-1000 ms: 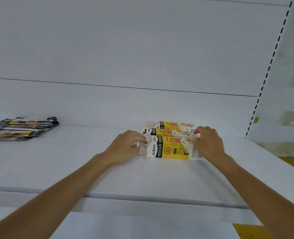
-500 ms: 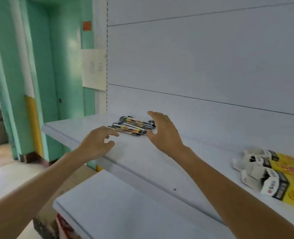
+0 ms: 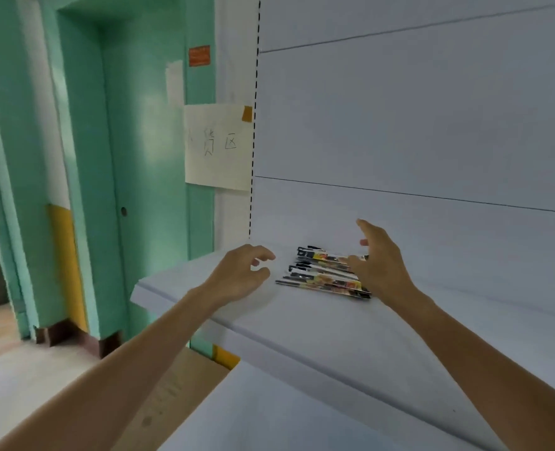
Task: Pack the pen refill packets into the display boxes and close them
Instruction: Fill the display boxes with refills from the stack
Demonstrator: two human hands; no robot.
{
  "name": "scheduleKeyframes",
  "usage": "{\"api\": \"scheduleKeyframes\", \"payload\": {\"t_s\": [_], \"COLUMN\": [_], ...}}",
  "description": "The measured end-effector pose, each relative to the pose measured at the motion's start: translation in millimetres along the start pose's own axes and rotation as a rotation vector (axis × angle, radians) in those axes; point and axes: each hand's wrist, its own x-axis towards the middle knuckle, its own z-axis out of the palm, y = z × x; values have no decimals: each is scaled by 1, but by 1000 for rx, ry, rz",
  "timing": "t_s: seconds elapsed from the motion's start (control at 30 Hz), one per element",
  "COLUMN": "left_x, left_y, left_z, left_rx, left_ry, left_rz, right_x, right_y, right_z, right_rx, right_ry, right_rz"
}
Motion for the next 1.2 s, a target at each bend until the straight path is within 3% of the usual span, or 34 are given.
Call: {"api": "scheduleKeyframes", "payload": {"t_s": [0.27, 0.43, 0.53, 0.67, 0.87, 1.2], "left_x": [56, 73, 87, 90, 84, 88], "left_y": [-1, -4, -2, 0, -3, 9], "left_z": [41, 63, 63, 73, 72, 68], "left_rx": [-33, 228, 252, 365, 347, -71], "left_ry": [-251, -391, -391, -326, -251, -150], "left_rz": [227, 361, 366, 421, 421, 317], "right_x": [3, -14, -12, -6, -9, -20], "right_y": [37, 59, 60, 58, 61, 57], "right_z": [-25, -9, -8, -4, 12, 9], "right_rx": [-146, -225, -245, -236, -321, -207], "right_ry": [177, 20, -31, 72, 140, 223], "right_rz": [259, 372, 397, 384, 346, 306]}}
